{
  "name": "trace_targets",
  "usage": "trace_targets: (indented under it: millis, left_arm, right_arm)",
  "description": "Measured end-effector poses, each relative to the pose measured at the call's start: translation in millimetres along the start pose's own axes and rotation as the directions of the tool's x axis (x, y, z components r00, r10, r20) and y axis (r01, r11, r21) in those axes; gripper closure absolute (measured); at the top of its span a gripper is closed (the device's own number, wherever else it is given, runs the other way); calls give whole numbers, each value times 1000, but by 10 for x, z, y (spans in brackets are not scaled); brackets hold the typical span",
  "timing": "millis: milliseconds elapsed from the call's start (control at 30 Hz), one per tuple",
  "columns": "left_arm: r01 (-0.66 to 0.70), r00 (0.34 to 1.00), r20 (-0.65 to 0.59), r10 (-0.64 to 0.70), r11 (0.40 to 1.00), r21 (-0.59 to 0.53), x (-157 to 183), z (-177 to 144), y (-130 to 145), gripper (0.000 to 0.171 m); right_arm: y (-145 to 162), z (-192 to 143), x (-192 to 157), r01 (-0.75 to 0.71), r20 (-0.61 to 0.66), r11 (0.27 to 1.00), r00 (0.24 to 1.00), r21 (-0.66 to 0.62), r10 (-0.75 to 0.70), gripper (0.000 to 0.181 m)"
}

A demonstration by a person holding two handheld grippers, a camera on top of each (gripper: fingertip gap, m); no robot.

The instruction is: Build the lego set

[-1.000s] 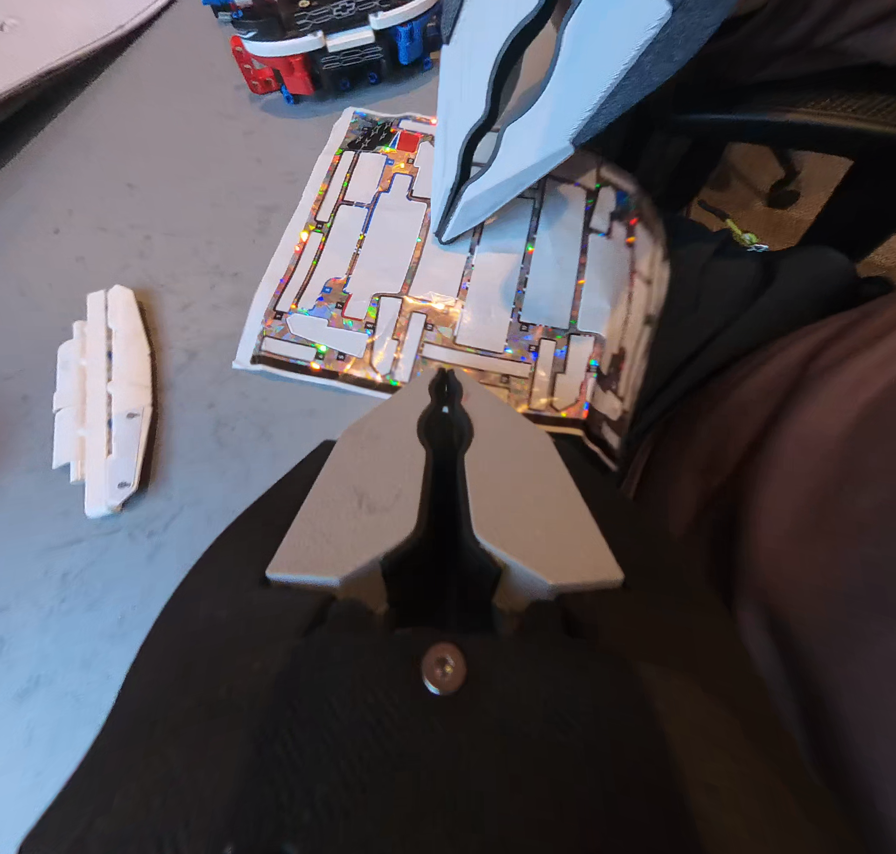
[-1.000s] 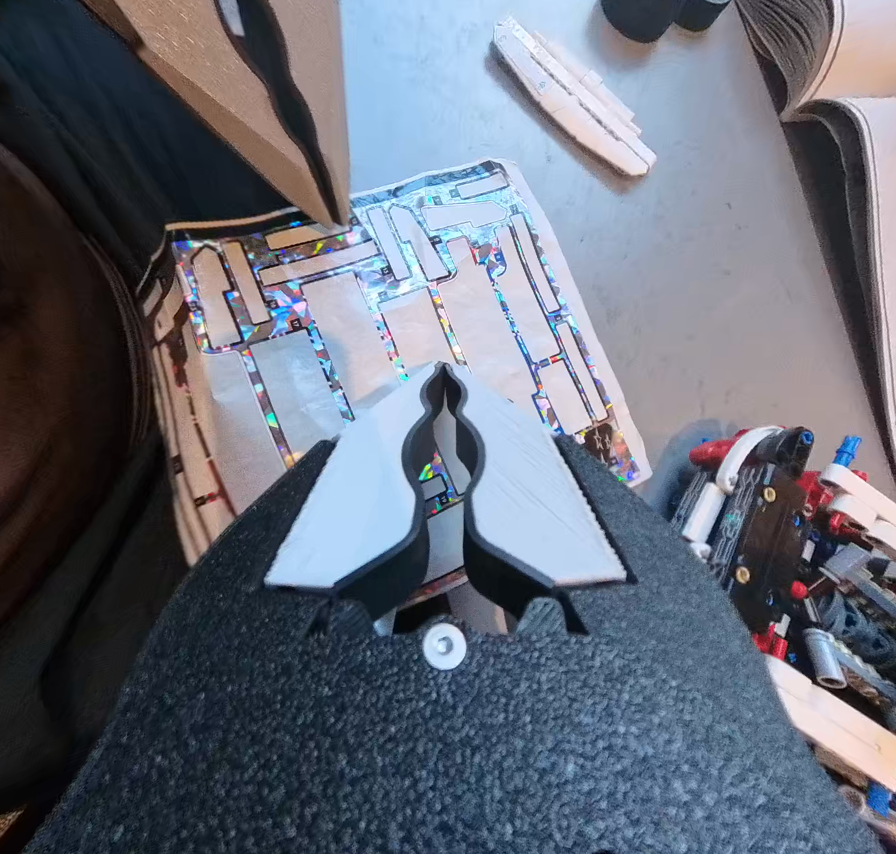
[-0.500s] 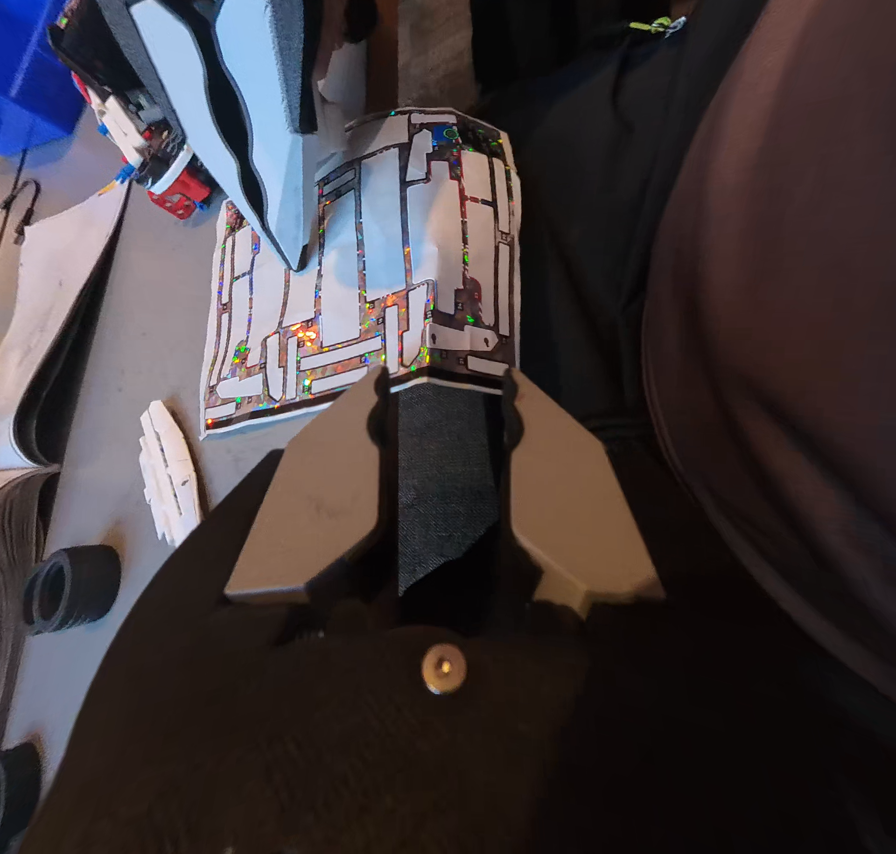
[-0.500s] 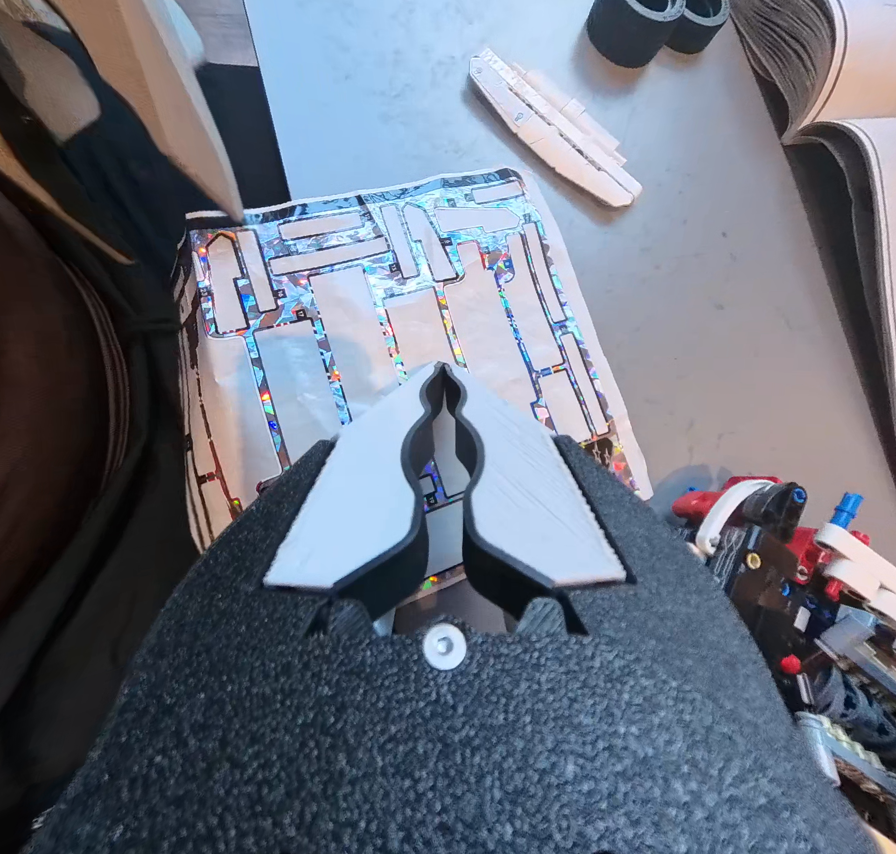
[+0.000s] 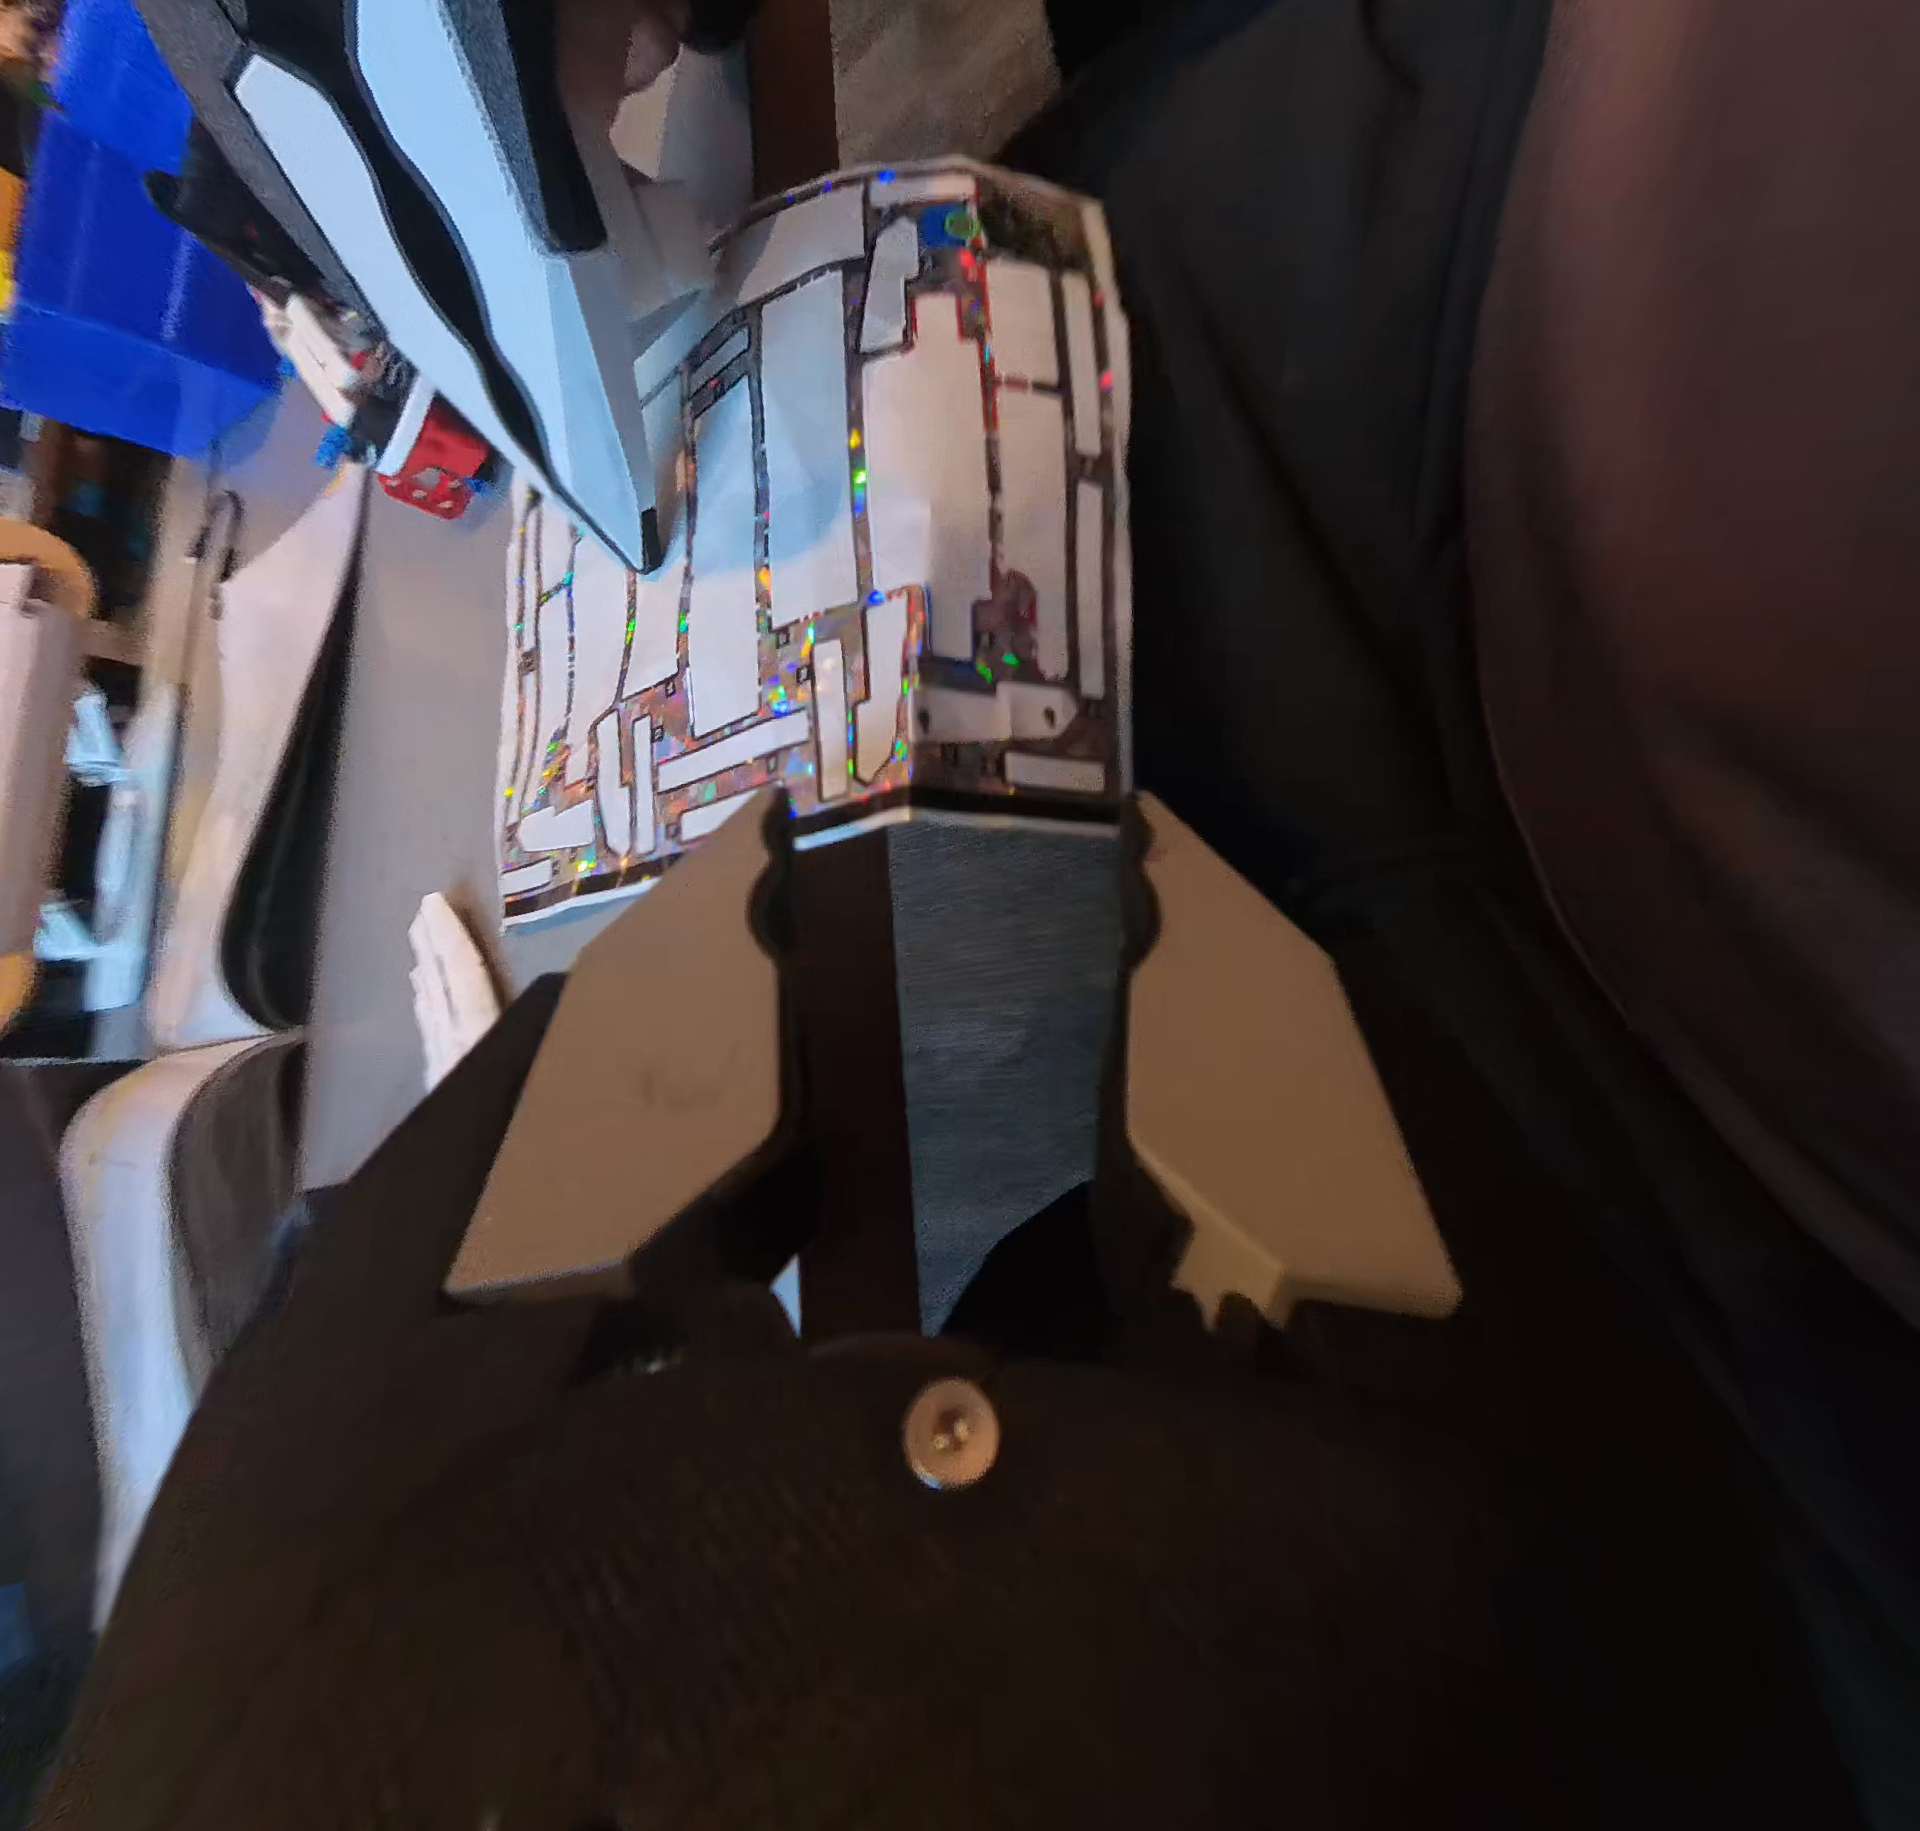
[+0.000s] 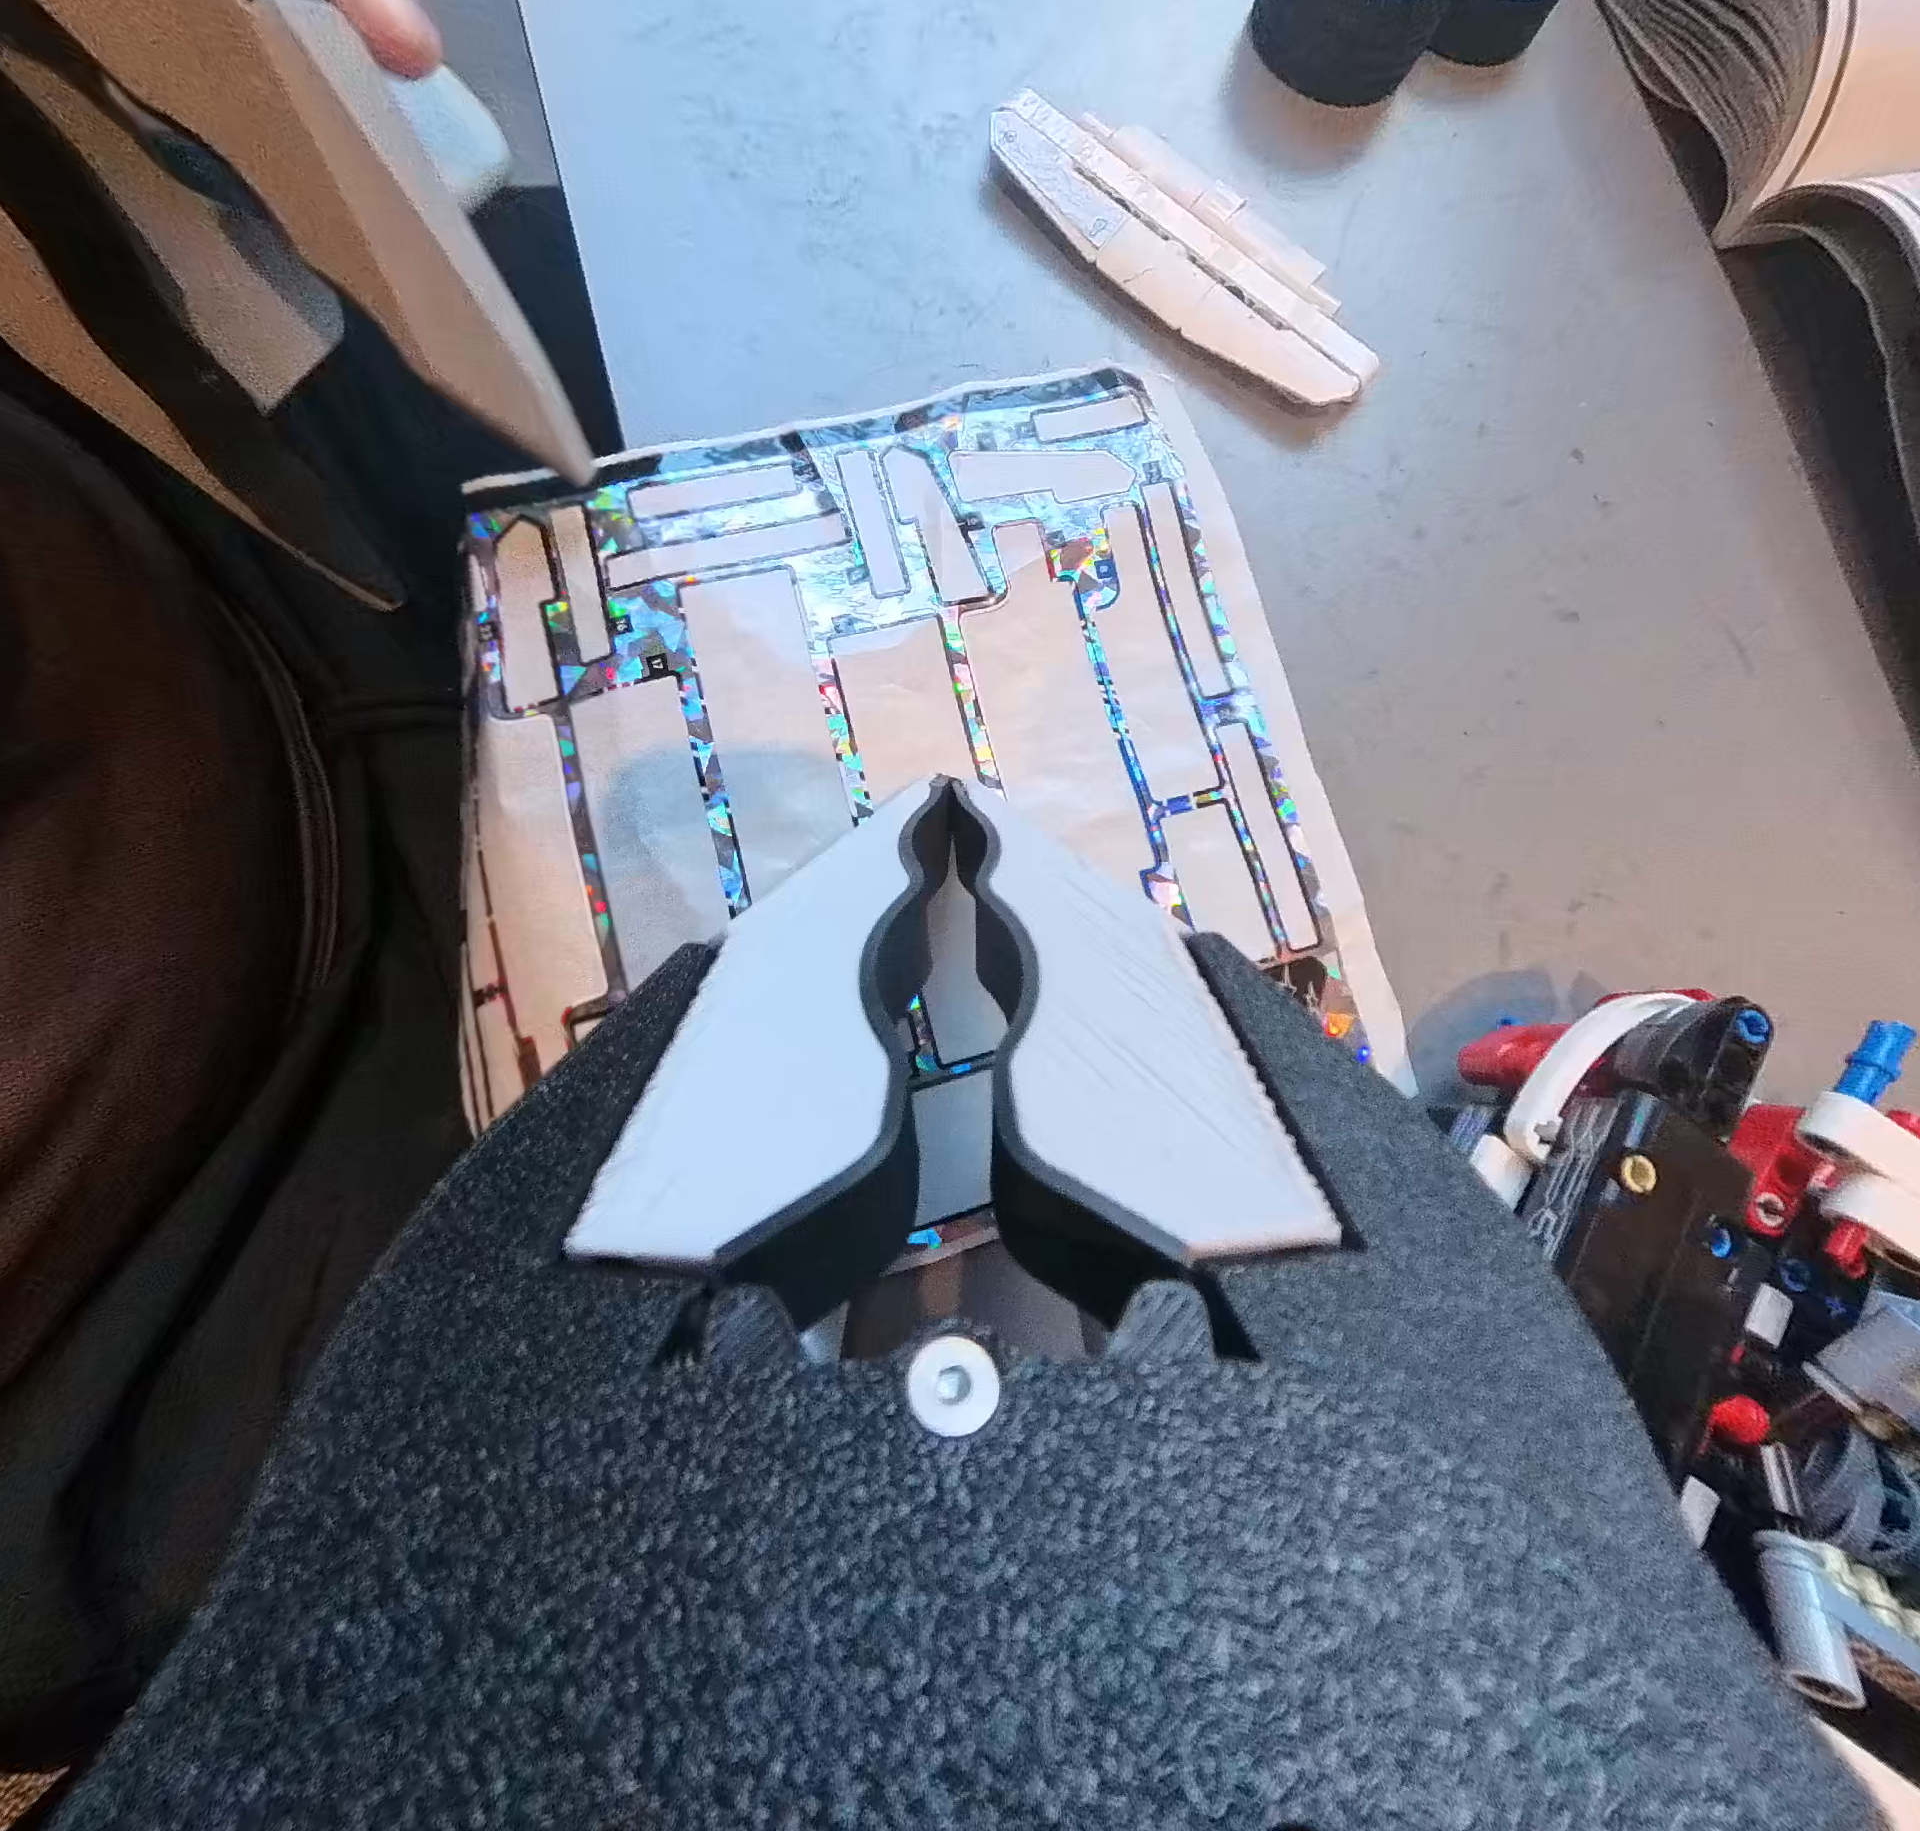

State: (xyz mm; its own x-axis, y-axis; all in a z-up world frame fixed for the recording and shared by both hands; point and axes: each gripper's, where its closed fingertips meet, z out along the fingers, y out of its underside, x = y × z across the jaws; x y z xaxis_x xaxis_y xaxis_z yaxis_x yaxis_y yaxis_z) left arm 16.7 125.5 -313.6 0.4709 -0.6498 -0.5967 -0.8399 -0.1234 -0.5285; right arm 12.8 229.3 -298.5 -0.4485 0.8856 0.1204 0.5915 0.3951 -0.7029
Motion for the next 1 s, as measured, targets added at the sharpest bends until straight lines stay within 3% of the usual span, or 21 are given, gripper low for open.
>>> trace_targets:
  millis: [100,267,500,567,667,733,900,1000]
  left_arm:
    - [-73,997,31,75,996,-53,17,60,96,117]
    - [-11,999,41,13,999,-52,-111,149,21,142]
    - [71,994,80,-71,997,7,-40,5,-114,128]
    - [197,979,43,-199,979,43,48,-33,-173,127]
    - [423,906,-54,-419,901,94,117,-30,-271,120]
    - [489,872,-83,-483,865,113,117,-4,-277,122]
    - [475,877,-83,-473,880,13,268,204,25,128]
    - [482,869,-126,-478,876,9,332,284,-25,128]
  right_arm:
    - [-4,7,8,-11,14,1000,1000,1,11,181]
    - [-68,87,149,66,-64,997,996,-48,-69,181]
    - [-81,129,260,-31,-94,997,995,-68,25,181]
    - [-18,79,332,-67,-146,992,988,-103,51,181]
    - [28,47,414,-129,-203,985,974,-113,104,181]
    - [32,54,472,-167,-230,980,963,-104,139,181]
    - [49,62,609,-196,-291,978,942,-74,166,181]
    - [57,64,637,-255,-290,966,928,-42,232,181]
